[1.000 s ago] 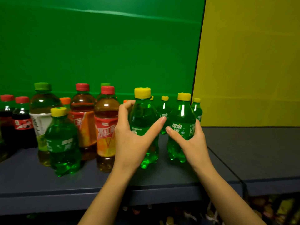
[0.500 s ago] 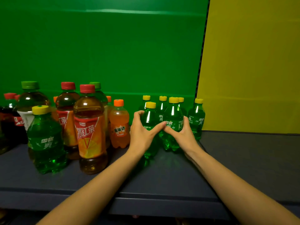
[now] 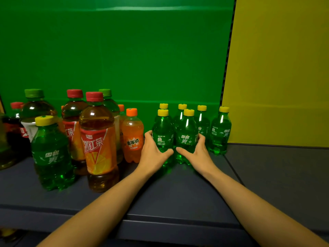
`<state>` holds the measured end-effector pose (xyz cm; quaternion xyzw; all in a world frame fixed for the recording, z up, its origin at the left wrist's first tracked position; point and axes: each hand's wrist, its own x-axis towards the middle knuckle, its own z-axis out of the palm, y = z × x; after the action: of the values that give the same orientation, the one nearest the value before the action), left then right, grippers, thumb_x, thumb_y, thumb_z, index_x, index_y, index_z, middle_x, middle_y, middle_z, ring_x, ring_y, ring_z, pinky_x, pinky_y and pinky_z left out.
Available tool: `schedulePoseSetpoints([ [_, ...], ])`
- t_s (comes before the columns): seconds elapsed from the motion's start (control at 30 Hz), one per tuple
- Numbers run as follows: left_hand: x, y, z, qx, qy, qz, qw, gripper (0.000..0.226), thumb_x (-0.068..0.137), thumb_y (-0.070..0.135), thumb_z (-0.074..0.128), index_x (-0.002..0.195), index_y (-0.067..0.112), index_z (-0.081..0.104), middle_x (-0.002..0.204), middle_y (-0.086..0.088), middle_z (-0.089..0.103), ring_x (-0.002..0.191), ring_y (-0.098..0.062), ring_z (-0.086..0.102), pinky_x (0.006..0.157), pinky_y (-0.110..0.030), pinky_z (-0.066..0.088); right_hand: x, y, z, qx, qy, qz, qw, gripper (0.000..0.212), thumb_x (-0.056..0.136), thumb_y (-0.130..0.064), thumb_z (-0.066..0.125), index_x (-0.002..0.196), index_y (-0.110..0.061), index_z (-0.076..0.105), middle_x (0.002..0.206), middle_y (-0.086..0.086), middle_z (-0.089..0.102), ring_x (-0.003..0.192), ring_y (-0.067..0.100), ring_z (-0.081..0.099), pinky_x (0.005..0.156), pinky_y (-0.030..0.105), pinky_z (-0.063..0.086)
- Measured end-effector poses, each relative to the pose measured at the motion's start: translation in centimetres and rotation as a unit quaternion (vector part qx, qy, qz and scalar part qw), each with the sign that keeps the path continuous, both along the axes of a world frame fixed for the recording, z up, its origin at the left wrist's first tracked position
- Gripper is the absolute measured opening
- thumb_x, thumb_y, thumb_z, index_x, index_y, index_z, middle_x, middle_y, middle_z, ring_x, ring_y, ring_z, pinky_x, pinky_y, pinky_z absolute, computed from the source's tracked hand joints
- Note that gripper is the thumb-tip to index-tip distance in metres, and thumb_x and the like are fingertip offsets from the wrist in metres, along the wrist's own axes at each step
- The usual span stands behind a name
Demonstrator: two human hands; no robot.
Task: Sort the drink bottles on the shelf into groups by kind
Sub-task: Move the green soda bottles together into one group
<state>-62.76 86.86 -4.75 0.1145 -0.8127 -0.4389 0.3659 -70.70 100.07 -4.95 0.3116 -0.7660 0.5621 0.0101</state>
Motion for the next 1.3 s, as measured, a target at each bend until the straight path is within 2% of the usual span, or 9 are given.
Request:
schedulePoseSetpoints([
  [0.13, -0.2, 0.0, 0.0, -0.004, 0.004, 0.023, 1.0, 0.072, 0.074, 0.012, 0.074, 0.128, 0.007, 0.026, 0.126, -0.008, 0.051, 0.117, -0.02, 0.052, 0.096, -0.027, 0.041, 0.1, 0.2, -0.1, -0.005, 0.02, -0.013, 1.0, 0.084, 0.08, -0.028, 0.07, 0.141, -0.013, 0.014, 0.15, 0.007, 0.028, 0.136, 0.021, 0.029, 0.1, 0.023, 0.025],
  [0.23, -0.6, -0.2, 0.0, -0.005, -0.008, 0.027, 1.0, 0.078, 0.075, 0.011, 0.071, 0.134, 0.007, 0.021, 0.132, -0.011, 0.045, 0.124, -0.023, 0.045, 0.103, -0.031, 0.038, 0.2, 0.1, -0.1, 0.006, 0.032, -0.023, 0.999, 0.082, 0.08, -0.03, 0.069, 0.14, -0.011, 0.015, 0.152, 0.009, 0.026, 0.137, 0.023, 0.029, 0.104, 0.028, 0.027],
  [0.37, -1.0, 0.5, 0.2, -0.06, -0.026, 0.093, 0.994, 0.099, 0.069, 0.025, 0.08, 0.139, 0.0, 0.015, 0.141, -0.017, 0.033, 0.134, -0.028, 0.031, 0.11, -0.034, 0.03, 0.4, -0.2, 0.0, 0.021, 0.052, -0.046, 0.997, 0.083, 0.079, -0.034, 0.07, 0.14, -0.008, 0.019, 0.148, 0.013, 0.032, 0.135, 0.025, 0.032, 0.105, 0.031, 0.029],
  [0.63, -0.3, 0.1, 0.3, -0.038, -0.008, 0.063, 0.997, 0.074, 0.069, 0.014, 0.076, 0.129, 0.007, 0.033, 0.126, -0.01, 0.046, 0.122, -0.022, 0.044, 0.103, -0.034, 0.038, 0.6, -0.5, -0.1, 0.059, 0.105, -0.11, 0.987, 0.084, 0.078, -0.042, 0.068, 0.142, -0.008, 0.024, 0.146, 0.01, 0.034, 0.133, 0.026, 0.036, 0.106, 0.038, 0.033],
  [0.77, -0.4, 0.8, 0.2, -0.083, -0.017, 0.091, 0.992, 0.086, 0.068, 0.03, 0.08, 0.136, 0.009, 0.032, 0.128, -0.011, 0.044, 0.123, -0.022, 0.04, 0.101, -0.03, 0.035, 0.5, -0.5, 0.0, 0.037, 0.1, -0.126, 0.986, 0.079, 0.076, -0.037, 0.072, 0.135, -0.007, 0.029, 0.142, 0.01, 0.041, 0.13, 0.026, 0.041, 0.102, 0.036, 0.036],
  [0.9, -0.3, 0.7, 0.2, -0.044, -0.001, 0.086, 0.995, 0.082, 0.07, 0.02, 0.079, 0.132, 0.003, 0.028, 0.13, -0.01, 0.052, 0.123, -0.022, 0.048, 0.095, -0.021, 0.035, 0.4, -0.7, 0.0, 0.037, 0.098, -0.129, 0.986, 0.077, 0.077, -0.033, 0.072, 0.135, -0.006, 0.03, 0.14, 0.01, 0.041, 0.128, 0.027, 0.042, 0.102, 0.037, 0.035],
  [1.07, -0.7, 0.1, -0.3, -0.062, -0.031, 0.083, 0.994, 0.074, 0.08, 0.022, 0.07, 0.139, 0.005, 0.028, 0.137, -0.012, 0.048, 0.128, -0.026, 0.044, 0.106, -0.037, 0.037, 0.8, -1.1, 0.3, 0.074, 0.12, -0.13, 0.981, 0.078, 0.08, -0.03, 0.069, 0.14, -0.006, 0.026, 0.14, 0.011, 0.035, 0.127, 0.028, 0.042, 0.1, 0.037, 0.036],
  [1.2, -1.0, -0.1, -0.3, -0.068, -0.062, 0.085, 0.992, 0.077, 0.085, 0.021, 0.064, 0.145, 0.005, 0.017, 0.147, -0.013, 0.035, 0.137, -0.026, 0.032, 0.113, -0.037, 0.028, 0.7, -1.3, 0.3, 0.094, 0.123, -0.133, 0.979, 0.082, 0.079, -0.035, 0.069, 0.141, -0.005, 0.026, 0.138, 0.012, 0.034, 0.125, 0.028, 0.043, 0.098, 0.038, 0.038],
  [1.3, -0.5, 0.0, 0.1, -0.074, -0.082, 0.067, 0.992, 0.078, 0.085, 0.016, 0.063, 0.144, 0.003, 0.015, 0.149, -0.016, 0.03, 0.139, -0.026, 0.027, 0.114, -0.039, 0.025, 1.4, -1.0, 0.7, 0.121, 0.126, -0.131, 0.976, 0.089, 0.079, -0.038, 0.068, 0.145, -0.004, 0.018, 0.145, 0.013, 0.027, 0.133, 0.031, 0.031, 0.106, 0.038, 0.031],
])
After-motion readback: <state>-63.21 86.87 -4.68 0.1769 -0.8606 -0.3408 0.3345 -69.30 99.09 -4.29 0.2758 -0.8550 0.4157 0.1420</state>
